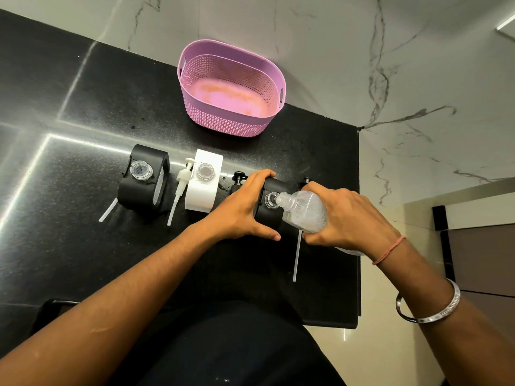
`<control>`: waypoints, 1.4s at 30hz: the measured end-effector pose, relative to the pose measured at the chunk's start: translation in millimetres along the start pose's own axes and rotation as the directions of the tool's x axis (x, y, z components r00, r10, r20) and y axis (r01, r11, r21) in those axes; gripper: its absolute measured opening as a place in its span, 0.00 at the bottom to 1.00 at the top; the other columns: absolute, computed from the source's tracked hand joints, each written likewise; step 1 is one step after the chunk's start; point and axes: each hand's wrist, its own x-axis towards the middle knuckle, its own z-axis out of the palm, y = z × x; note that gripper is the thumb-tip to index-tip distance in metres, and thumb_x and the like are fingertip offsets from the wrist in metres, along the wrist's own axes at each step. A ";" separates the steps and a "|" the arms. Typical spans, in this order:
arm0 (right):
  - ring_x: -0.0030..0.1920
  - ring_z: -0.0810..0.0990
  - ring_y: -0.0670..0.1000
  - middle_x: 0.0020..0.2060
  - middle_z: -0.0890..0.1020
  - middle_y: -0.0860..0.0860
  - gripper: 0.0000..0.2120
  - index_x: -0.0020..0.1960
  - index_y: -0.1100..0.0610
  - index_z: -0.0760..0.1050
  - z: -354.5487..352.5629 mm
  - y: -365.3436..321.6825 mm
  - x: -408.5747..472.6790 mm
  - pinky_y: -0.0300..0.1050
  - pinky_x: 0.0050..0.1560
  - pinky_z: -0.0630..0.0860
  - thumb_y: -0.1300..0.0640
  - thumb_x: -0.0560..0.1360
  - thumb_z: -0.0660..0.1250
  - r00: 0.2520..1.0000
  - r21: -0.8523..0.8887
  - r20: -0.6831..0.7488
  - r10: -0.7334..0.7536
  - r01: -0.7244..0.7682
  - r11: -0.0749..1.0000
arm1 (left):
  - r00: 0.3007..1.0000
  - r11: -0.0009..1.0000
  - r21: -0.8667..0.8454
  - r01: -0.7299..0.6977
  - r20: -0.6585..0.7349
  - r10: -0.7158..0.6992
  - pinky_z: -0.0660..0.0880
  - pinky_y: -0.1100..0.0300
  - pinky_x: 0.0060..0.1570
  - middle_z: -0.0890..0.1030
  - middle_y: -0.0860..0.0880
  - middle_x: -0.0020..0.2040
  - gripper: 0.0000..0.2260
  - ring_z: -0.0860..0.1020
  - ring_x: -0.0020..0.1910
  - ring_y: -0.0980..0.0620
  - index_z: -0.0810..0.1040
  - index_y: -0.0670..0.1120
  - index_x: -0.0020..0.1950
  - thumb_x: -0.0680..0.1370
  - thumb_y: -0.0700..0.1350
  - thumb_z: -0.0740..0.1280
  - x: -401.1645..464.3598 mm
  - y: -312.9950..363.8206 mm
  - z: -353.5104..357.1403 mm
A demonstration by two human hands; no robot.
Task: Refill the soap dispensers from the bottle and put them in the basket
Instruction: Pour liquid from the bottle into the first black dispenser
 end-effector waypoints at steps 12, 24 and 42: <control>0.49 0.81 0.54 0.50 0.80 0.47 0.37 0.67 0.41 0.66 0.5 -1.5 0.1 0.55 0.50 0.82 0.36 0.64 0.78 1.000 -0.015 0.005 0.024 -0.024 1.000 | 1.000 1.000 0.016 -0.010 0.013 0.009 0.75 0.50 0.69 0.65 0.57 0.71 0.54 0.73 0.69 0.53 0.57 0.57 0.79 0.62 0.53 0.88 0.7 0.1 -2.0; 0.50 0.80 0.52 0.53 0.79 0.47 0.39 0.70 0.43 0.65 -0.8 0.1 0.5 0.50 0.51 0.82 0.37 0.65 0.79 1.000 -0.025 0.014 0.013 -0.012 1.000 | 1.000 1.000 0.009 -0.003 0.030 0.002 0.76 0.47 0.70 0.65 0.57 0.72 0.54 0.73 0.69 0.52 0.57 0.58 0.78 0.62 0.53 0.88 1.6 -0.5 -2.9; 0.49 0.77 0.48 0.53 0.77 0.45 0.40 0.71 0.44 0.65 0.7 1.8 0.8 0.42 0.47 0.76 0.37 0.66 0.79 1.000 -0.015 0.019 0.002 -0.001 1.000 | 1.000 1.000 0.027 -0.012 0.029 0.011 0.76 0.45 0.69 0.65 0.57 0.71 0.54 0.73 0.69 0.51 0.57 0.58 0.78 0.63 0.54 0.88 0.0 0.7 -3.2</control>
